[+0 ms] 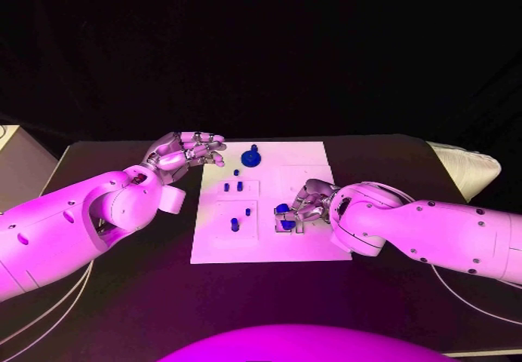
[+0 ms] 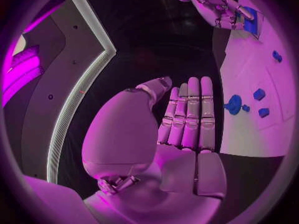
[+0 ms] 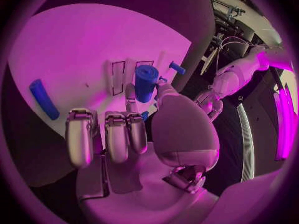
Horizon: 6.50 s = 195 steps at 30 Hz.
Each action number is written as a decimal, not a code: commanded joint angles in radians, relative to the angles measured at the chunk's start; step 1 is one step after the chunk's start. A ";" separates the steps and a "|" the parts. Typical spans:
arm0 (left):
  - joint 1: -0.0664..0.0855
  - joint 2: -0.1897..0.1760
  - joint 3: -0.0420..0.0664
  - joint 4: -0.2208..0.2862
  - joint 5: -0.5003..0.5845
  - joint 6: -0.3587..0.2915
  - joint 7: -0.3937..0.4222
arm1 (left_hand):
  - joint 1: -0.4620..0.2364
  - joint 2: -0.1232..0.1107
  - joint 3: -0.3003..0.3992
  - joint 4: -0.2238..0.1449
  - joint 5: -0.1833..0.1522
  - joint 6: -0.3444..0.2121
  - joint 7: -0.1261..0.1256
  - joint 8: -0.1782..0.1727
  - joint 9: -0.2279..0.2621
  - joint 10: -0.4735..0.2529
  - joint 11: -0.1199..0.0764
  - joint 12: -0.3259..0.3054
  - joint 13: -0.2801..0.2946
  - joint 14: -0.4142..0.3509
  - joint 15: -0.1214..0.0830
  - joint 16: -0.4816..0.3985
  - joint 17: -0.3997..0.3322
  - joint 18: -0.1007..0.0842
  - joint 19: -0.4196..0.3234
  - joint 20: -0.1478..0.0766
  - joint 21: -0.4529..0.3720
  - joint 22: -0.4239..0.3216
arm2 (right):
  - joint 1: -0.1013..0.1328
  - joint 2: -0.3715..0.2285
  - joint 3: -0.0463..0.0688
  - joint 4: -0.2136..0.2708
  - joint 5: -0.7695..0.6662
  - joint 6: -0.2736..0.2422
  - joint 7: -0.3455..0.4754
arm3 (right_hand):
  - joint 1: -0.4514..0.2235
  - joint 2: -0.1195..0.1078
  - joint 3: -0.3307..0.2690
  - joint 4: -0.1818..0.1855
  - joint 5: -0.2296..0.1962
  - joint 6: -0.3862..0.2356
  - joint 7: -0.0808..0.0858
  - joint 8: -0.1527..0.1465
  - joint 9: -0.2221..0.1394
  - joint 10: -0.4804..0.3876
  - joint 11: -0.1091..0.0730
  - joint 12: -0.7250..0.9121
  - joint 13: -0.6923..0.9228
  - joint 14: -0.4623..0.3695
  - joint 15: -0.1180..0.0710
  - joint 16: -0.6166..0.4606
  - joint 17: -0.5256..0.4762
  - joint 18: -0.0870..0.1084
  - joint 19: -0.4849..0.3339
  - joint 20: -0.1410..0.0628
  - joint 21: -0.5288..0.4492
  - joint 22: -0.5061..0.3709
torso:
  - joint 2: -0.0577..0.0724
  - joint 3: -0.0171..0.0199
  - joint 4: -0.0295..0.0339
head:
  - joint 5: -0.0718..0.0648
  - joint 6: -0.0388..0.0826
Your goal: Assemble the parts on the task board
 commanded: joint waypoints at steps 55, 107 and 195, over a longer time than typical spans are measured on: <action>-0.023 0.000 0.000 0.001 0.003 0.020 0.007 | -0.005 0.002 -0.003 0.007 0.000 -0.001 0.005 -0.004 -0.002 0.001 0.002 -0.006 0.002 0.006 0.001 -0.008 0.004 0.011 0.007 0.003 -0.008 -0.003 | 0.000 -0.319 0.004 0.110 -0.111 -0.031 0.053 | 0.138 0.040 -0.105 -0.002 -0.039 -0.020 0.007 -0.002 0.011 0.107 0.002 0.002 0.263 0.106 0.002 0.004 0.263 -0.028 0.095 0.002 0.060 0.250 | -0.015 -0.0019 -0.0153 | -0.028 0.017; -0.028 -0.007 0.000 0.001 0.003 0.023 0.000 | -0.006 0.005 -0.003 0.011 0.000 0.000 0.005 -0.005 -0.003 0.002 0.002 -0.007 0.003 0.007 0.002 -0.012 0.009 0.011 0.010 0.004 -0.013 -0.007 | -0.094 -0.194 0.001 0.018 -0.277 -0.024 0.014 | 0.357 -0.066 0.211 -0.009 0.063 0.027 0.003 -0.049 -0.023 0.107 -0.003 0.002 0.263 0.106 -0.003 0.004 0.263 -0.026 0.092 -0.002 0.049 0.247 | -0.014 -0.0022 -0.0134 | -0.026 -0.002; -0.028 -0.008 0.000 0.004 0.002 0.045 -0.020 | -0.015 0.007 -0.005 0.022 0.000 -0.001 0.005 -0.006 -0.004 0.001 0.003 -0.011 0.004 0.008 0.003 -0.018 0.018 0.011 0.014 0.006 -0.024 -0.015 | -0.062 -0.044 0.003 0.011 -0.113 -0.037 0.005 | 0.037 -0.093 0.300 -0.002 0.075 0.044 -0.006 -0.032 0.000 0.107 -0.011 0.002 0.263 0.106 -0.009 0.004 0.263 -0.027 0.094 -0.007 0.058 0.250 | -0.013 -0.0014 -0.0136 | -0.025 -0.017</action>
